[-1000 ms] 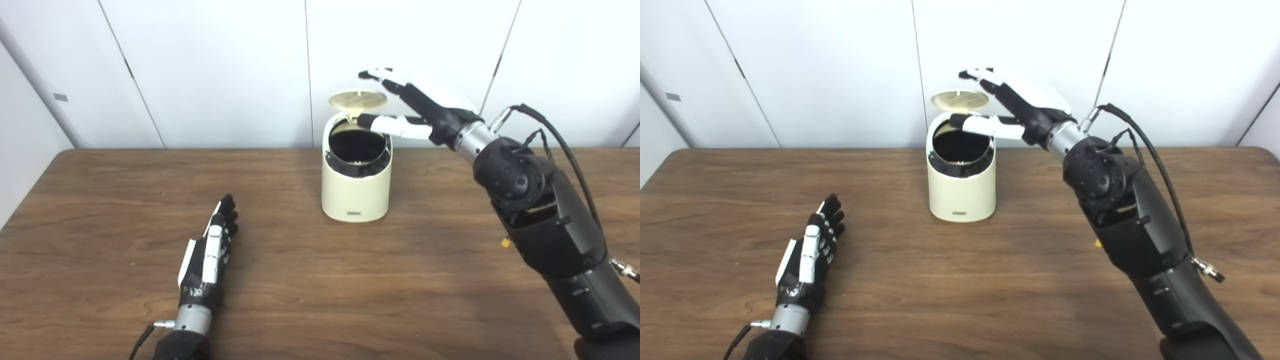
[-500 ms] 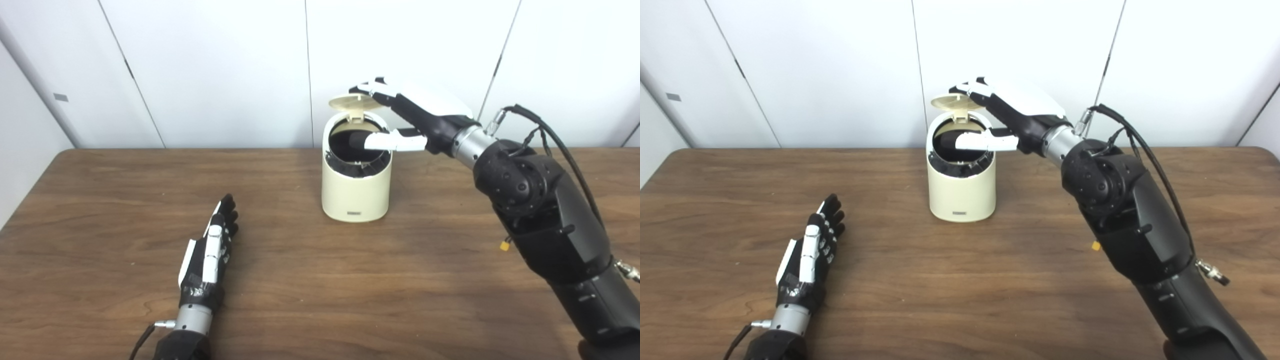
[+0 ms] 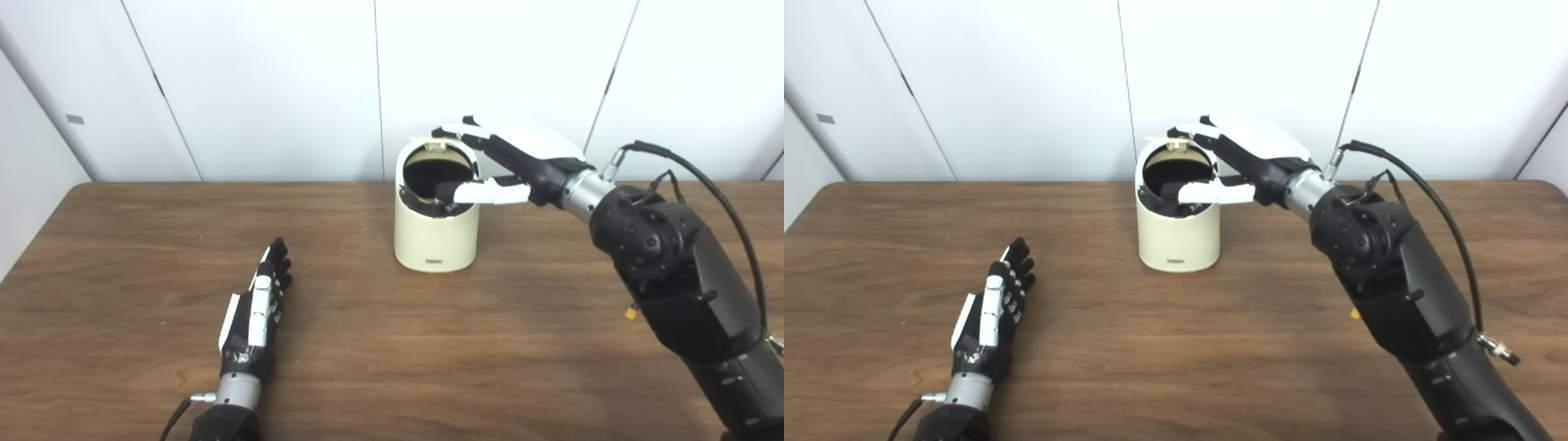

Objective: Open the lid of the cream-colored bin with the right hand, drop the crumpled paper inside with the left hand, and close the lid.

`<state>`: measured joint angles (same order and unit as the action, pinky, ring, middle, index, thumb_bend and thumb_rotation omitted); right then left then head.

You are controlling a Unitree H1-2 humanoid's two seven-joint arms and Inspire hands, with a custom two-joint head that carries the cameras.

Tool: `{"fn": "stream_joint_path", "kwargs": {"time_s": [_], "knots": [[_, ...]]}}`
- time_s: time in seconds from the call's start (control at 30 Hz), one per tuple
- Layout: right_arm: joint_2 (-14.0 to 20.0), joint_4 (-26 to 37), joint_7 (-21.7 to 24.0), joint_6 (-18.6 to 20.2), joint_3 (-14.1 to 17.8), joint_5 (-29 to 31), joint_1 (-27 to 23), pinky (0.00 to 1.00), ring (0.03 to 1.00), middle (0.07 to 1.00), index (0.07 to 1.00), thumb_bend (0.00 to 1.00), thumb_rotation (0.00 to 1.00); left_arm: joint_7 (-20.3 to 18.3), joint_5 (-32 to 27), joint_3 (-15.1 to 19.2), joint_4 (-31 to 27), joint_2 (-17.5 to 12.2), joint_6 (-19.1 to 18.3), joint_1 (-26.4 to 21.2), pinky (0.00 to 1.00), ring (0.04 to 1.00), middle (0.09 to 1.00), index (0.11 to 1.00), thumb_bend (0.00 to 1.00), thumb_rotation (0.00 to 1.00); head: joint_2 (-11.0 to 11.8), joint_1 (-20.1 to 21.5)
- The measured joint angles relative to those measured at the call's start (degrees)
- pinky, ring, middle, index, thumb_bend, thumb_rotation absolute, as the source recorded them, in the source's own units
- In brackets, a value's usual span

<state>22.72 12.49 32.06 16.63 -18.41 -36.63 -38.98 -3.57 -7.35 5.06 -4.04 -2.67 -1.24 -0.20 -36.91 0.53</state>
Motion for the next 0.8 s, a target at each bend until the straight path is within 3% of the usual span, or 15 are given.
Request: {"fn": "stream_joint_path", "kwargs": {"time_s": [0.37, 0.8], "knots": [[0.58, 1.49, 1.70, -0.63, -2.44, -3.30, 1.93, 0.99, 1.000, 0.973, 0.888, 0.67, 1.00, 0.26, 0.00, -0.03, 0.10, 0.16, 0.22, 0.00, 1.00, 1.000, 1.000, 1.000, 0.54, 1.00, -0.35, -0.26], [0.46, 0.96, 1.56, -5.36, -5.47, -8.93, 3.20, 1.00, 1.000, 0.996, 0.898, 0.70, 1.00, 0.57, 0.32, -0.27, -0.01, 0.13, -0.12, 0.01, 1.00, 1.000, 1.000, 1.000, 0.54, 1.00, -1.05, -0.61]]}}
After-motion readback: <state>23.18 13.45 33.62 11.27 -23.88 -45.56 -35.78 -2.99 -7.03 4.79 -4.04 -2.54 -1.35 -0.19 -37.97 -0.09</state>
